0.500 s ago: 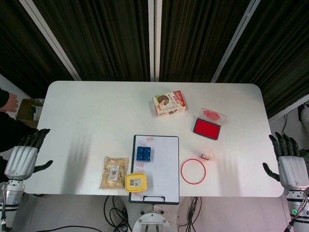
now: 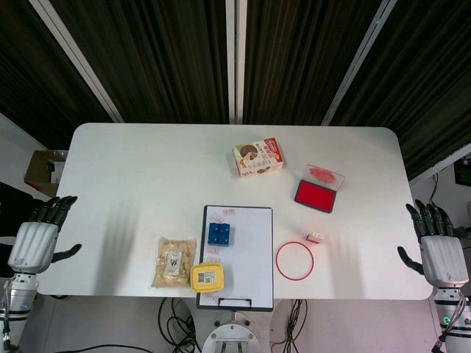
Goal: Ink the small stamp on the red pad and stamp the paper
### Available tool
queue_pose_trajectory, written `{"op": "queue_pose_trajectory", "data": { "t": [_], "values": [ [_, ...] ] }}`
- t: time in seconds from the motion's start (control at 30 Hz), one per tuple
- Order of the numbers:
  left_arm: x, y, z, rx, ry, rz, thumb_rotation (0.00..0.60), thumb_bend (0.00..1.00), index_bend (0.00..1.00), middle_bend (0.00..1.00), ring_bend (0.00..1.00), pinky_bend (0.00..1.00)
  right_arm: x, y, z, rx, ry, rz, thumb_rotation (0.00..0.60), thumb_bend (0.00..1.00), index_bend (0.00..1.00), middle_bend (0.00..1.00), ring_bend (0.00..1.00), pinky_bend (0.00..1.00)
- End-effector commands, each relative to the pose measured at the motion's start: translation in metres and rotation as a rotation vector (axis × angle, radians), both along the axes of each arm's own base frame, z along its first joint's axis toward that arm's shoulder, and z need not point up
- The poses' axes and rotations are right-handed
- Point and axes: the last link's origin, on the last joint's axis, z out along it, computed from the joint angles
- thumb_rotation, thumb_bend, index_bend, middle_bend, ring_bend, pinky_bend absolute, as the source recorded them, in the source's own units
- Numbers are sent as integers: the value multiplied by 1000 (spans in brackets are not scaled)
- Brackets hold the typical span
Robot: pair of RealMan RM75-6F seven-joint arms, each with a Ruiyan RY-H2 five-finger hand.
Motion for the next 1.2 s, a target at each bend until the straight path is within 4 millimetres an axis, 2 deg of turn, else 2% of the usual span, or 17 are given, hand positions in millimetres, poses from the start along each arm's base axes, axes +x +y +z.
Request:
{"op": "queue_pose_trajectory", "data": {
  "t": [0.03, 0.17, 0.2, 0.23, 0.27, 0.33, 0.4, 0.5, 0.6, 0.73, 0.8, 1.2],
  "values": [
    [-1, 0, 0, 0, 1, 3, 600, 0, 100, 128, 118, 201, 3, -2, -3, 15, 4, 12, 600, 184, 0, 0, 0, 0],
    [-5, -2, -1, 0, -3, 14, 600, 0, 100, 128, 117, 201, 11, -6, -8, 41, 31, 26, 600, 184, 0, 0, 5, 18],
    [-5, -3, -2, -5, -4, 19, 600, 0, 100, 128, 117, 201, 17, -7, -9, 49, 39, 31, 600, 184, 0, 0, 37, 95],
    [-6, -3, -2, -8, -3, 21, 600, 0, 100, 128, 117, 201, 22, -8, -11, 49, 37, 39, 600, 184, 0, 4, 101, 227],
    [-6, -3, -3, -12, -2, 23, 600, 0, 100, 128, 117, 201, 27, -9, -12, 43, 33, 51, 600, 185, 3, 22, 190, 377],
    [-6, -2, -3, -16, 2, 24, 600, 0, 100, 128, 117, 201, 39, -12, -19, 40, 24, 83, 600, 185, 43, 128, 444, 673],
    [-6, -1, -4, -21, -1, 26, 600, 0, 101, 128, 117, 201, 48, -15, -28, 64, 31, 100, 600, 183, 93, 236, 607, 815],
    [-6, 0, -6, -31, -2, 26, 600, 0, 100, 128, 117, 201, 59, -22, -44, 106, 35, 104, 600, 177, 168, 312, 722, 926],
    [-7, 0, -6, -34, -2, 28, 600, 0, 100, 128, 117, 201, 65, -30, -61, 142, 48, 89, 600, 176, 242, 345, 758, 959],
    [-10, -1, -4, -35, -1, 39, 600, 0, 103, 129, 117, 201, 68, -41, -81, 168, 55, 46, 600, 176, 355, 413, 762, 961],
    [-12, -2, -4, -36, -1, 43, 600, 0, 105, 129, 117, 201, 68, -45, -88, 182, 50, 23, 600, 176, 380, 433, 762, 961],
    [-17, -2, -6, -43, 0, 53, 600, 0, 105, 128, 117, 201, 75, -56, -123, 240, 35, -39, 600, 176, 390, 453, 762, 961]
  ]
}}
